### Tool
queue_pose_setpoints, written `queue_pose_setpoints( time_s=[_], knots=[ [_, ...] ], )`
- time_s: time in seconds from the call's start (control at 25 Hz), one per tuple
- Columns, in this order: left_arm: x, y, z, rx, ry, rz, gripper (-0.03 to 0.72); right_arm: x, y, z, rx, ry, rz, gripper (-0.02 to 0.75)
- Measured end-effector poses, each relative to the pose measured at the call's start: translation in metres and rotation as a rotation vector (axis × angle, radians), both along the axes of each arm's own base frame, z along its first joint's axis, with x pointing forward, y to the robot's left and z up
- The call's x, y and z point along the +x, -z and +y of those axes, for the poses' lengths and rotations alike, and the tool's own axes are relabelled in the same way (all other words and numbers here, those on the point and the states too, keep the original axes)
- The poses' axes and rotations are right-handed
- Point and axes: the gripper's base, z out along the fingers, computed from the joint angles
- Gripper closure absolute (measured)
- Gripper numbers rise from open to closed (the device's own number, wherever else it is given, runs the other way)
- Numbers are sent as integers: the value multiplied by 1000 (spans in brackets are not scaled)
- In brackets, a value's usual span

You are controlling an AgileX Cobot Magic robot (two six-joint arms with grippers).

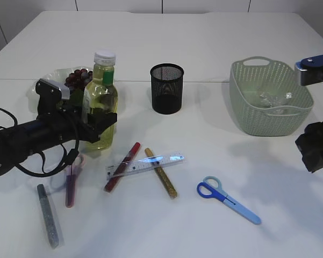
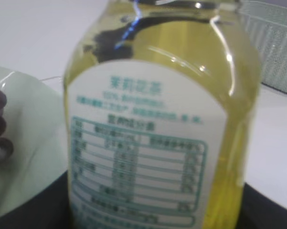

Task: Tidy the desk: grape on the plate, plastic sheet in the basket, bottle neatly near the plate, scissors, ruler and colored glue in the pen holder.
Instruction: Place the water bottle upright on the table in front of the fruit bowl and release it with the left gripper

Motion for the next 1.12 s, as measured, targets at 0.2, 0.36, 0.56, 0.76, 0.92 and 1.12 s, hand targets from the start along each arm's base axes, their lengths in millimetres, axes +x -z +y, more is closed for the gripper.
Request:
queue_pose_setpoints(
  time_s=[0.2, 0.36, 0.56, 0.76, 0.92, 1.12],
  knots=[
    [4, 4, 0, -16, -15, -7, 239, 0, 0, 0, 0, 0, 0, 246],
    [5, 5, 1, -27, -27, -9, 239, 0, 0, 0, -2, -1, -1, 247],
    [6, 5, 2, -38, -49, -7, 232, 0, 0, 0, -4, -1, 1, 246],
    [6, 5, 2, -37, -49, -7, 173, 0, 0, 0, -4, -1, 1, 246],
    [7, 5, 1, -39, -48, -14, 134, -1, 0, -1, -6, 0, 6, 246],
    [8, 1, 1, -59, -41, -41, 69, -1, 0, -1, -7, 0, 8, 247]
  ],
)
